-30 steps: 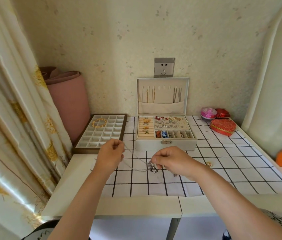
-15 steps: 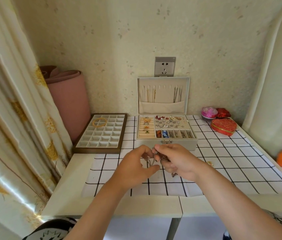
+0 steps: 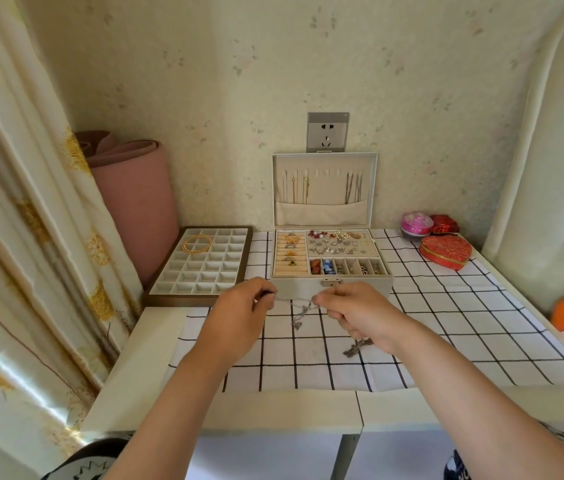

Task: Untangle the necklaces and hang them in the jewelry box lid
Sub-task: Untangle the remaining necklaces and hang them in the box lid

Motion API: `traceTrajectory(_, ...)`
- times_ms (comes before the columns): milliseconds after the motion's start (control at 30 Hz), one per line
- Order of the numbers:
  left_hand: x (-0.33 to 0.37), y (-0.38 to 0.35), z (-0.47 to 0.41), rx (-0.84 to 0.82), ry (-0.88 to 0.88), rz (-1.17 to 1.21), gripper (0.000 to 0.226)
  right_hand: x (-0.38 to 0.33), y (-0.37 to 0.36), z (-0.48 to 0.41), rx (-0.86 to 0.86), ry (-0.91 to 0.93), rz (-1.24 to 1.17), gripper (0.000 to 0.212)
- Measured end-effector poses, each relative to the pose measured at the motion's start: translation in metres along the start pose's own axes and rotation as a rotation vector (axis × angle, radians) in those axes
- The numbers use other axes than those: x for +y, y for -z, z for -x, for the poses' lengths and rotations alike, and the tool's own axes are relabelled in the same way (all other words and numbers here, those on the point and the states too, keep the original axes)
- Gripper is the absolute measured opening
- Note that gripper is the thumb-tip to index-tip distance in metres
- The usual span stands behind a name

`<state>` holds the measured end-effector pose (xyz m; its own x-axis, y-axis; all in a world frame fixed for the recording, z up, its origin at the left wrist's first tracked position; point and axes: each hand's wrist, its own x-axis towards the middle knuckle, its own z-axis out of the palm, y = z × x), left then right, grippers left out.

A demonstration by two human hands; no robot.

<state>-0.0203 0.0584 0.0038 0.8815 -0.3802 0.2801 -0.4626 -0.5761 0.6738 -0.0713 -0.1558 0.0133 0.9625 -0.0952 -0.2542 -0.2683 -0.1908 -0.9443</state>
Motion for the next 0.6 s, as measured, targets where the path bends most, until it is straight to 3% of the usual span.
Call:
traceTrajectory(167,0.003,0.009,0.0,0.139,0.141,-0.018,0.021,0.003,0.0,-0.003,0.063,0.0,0.149,0.012)
traceTrajectory(233,0.005,0.009,-0.003,0.183,0.278,0.212,0.027,0.004,-0.001,-0.003,0.04,-0.014,0.156,0.013)
traceTrajectory(367,0.007,0.01,-0.014,0.236,0.594,0.945,0.03,0.003,-0.002,-0.003,0.021,-0.039,0.164,0.015)
traceTrajectory(467,0.012,0.009,-0.012,0.138,0.594,1.354,0.03,0.003,-0.003,-0.003,0.011,-0.045,0.184,0.014)
traceTrajectory(600,0.013,0.009,-0.009,0.006,0.587,1.589,0.032,0.001,-0.001,-0.001,-0.036,-0.033,0.163,0.014)
